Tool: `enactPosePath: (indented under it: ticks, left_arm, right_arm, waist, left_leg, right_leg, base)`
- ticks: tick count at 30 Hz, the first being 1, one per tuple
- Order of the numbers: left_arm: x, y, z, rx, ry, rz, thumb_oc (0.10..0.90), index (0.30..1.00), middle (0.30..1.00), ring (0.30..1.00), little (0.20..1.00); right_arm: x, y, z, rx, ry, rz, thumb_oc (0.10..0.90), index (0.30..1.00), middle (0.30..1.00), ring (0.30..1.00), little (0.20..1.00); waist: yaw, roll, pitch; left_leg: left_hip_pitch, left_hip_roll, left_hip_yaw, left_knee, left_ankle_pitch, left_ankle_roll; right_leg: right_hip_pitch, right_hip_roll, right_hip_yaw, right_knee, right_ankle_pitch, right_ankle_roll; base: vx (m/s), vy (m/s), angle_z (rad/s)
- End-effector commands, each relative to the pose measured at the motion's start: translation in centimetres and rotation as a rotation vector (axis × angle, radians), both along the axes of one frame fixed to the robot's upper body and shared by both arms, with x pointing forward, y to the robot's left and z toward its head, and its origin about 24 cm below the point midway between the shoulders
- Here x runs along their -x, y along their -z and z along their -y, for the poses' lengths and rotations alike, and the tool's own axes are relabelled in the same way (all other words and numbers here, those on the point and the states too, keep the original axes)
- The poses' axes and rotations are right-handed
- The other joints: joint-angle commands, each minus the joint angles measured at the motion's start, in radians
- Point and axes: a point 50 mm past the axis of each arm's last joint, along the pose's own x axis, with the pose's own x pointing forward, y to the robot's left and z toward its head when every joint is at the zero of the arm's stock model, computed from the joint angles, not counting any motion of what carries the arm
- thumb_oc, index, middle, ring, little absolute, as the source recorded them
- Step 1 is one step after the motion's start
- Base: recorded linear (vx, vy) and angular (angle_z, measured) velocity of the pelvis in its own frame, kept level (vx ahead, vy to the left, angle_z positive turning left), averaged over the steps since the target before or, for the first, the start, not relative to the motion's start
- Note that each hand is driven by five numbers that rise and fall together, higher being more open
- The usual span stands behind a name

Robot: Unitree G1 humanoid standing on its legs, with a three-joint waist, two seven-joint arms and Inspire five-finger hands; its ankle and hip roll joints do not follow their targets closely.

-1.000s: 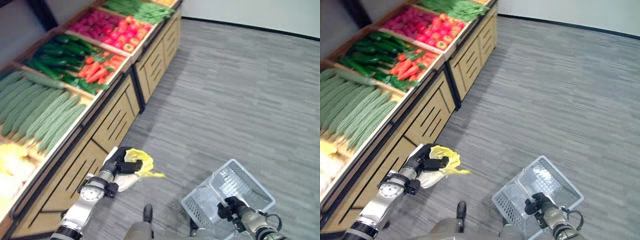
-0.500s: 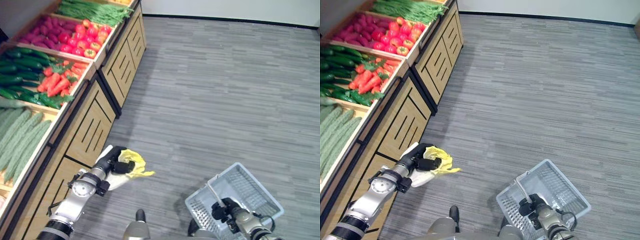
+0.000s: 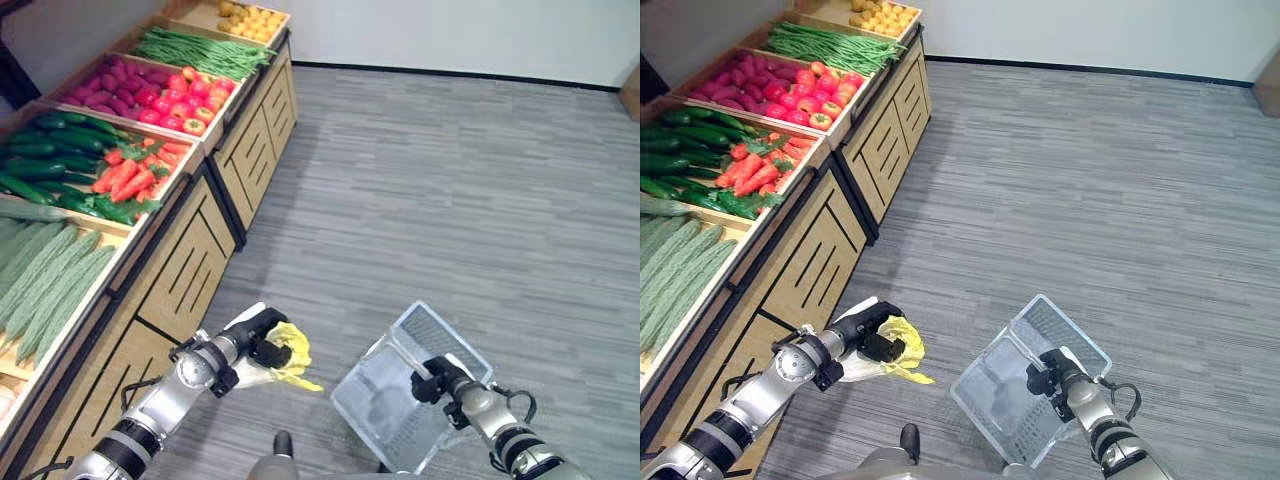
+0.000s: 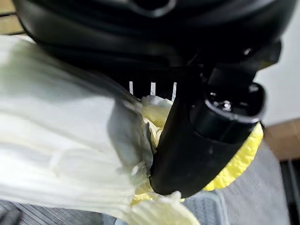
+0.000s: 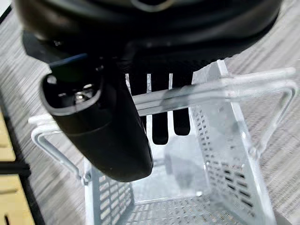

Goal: Get the vegetables into the basket

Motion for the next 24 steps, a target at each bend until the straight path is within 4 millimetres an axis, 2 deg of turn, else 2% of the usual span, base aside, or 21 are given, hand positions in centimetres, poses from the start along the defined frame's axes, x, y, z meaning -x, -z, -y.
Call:
enactPosePath:
  ticks: [1,3,5,15,18,24]
  left_arm:
    - [-3.1,-4.3,1.4,0.002,0.093,0.209,0.4,0.3,0.3,0.3,0.3]
    - [-3.2,-4.0,2.2,-0.001,0.121,0.204,0.4,0.3,0.3,0.3,0.3]
    - [-3.5,-3.8,4.0,0.008,0.175,0.199,0.4,0.3,0.3,0.3,0.3]
    - [-3.7,-3.9,7.3,0.042,0.271,0.2,0.4,0.3,0.3,0.3,0.3]
    - [-3.4,-3.0,8.9,0.051,0.313,0.156,0.4,0.3,0.3,0.3,0.3]
    - [-3.1,-1.8,10.1,0.061,0.323,0.106,0.4,0.3,0.3,0.3,0.3]
  right_arm:
    - [-5.6,-4.1,-2.1,-0.036,-0.082,0.232,0.4,0.3,0.3,0.3,0.3]
    - [-6.1,-4.3,-2.8,-0.052,-0.096,0.242,0.4,0.3,0.3,0.3,0.3]
    - [-7.0,-4.7,-4.6,-0.063,-0.148,0.256,0.4,0.3,0.3,0.3,0.3]
    - [-8.9,-5.4,-7.5,-0.056,-0.214,0.251,0.4,0.3,0.3,0.3,0.3]
    - [-9.5,-5.5,-8.5,-0.046,-0.228,0.244,0.4,0.3,0.3,0.3,0.3]
    - [-10.8,-6.8,-9.9,-0.048,-0.259,0.283,0.4,0.3,0.3,0.3,0.3]
  waist:
    - [0.007,-0.034,-0.02]
    - [0.009,-0.03,-0.024]
    - [0.012,-0.022,-0.033]
    - [0.035,-0.001,-0.041]
    - [0.042,0.008,-0.046]
    - [0.048,0.007,-0.048]
  left_leg:
    - [-0.007,-0.029,-0.017,0.017,-0.063,-0.024]
    - [-0.003,-0.029,-0.019,0.015,-0.063,-0.024]
    - [0.0,-0.03,-0.023,0.013,-0.062,-0.026]
    - [0.0,-0.032,-0.034,0.015,-0.06,-0.029]
    - [-0.004,-0.033,-0.043,0.013,-0.056,-0.031]
    - [-0.009,-0.031,-0.049,0.012,-0.055,-0.03]
  right_leg:
    - [-0.017,-0.031,0.058,0.032,-0.065,0.049]
    - [-0.013,-0.031,0.056,0.028,-0.064,0.049]
    - [-0.007,-0.031,0.051,0.024,-0.065,0.047]
    - [0.009,-0.035,0.032,0.014,-0.063,0.046]
    - [0.01,-0.035,0.023,0.013,-0.064,0.044]
    - [0.009,-0.032,0.019,0.012,-0.063,0.041]
  base:
    - [0.01,-0.011,0.1]
    - [0.0,0.0,0.0]
    - [0.0,0.0,0.0]
    - [0.0,-0.002,0.01]
    - [0.0,-0.004,0.08]
    - [-0.01,-0.015,0.07]
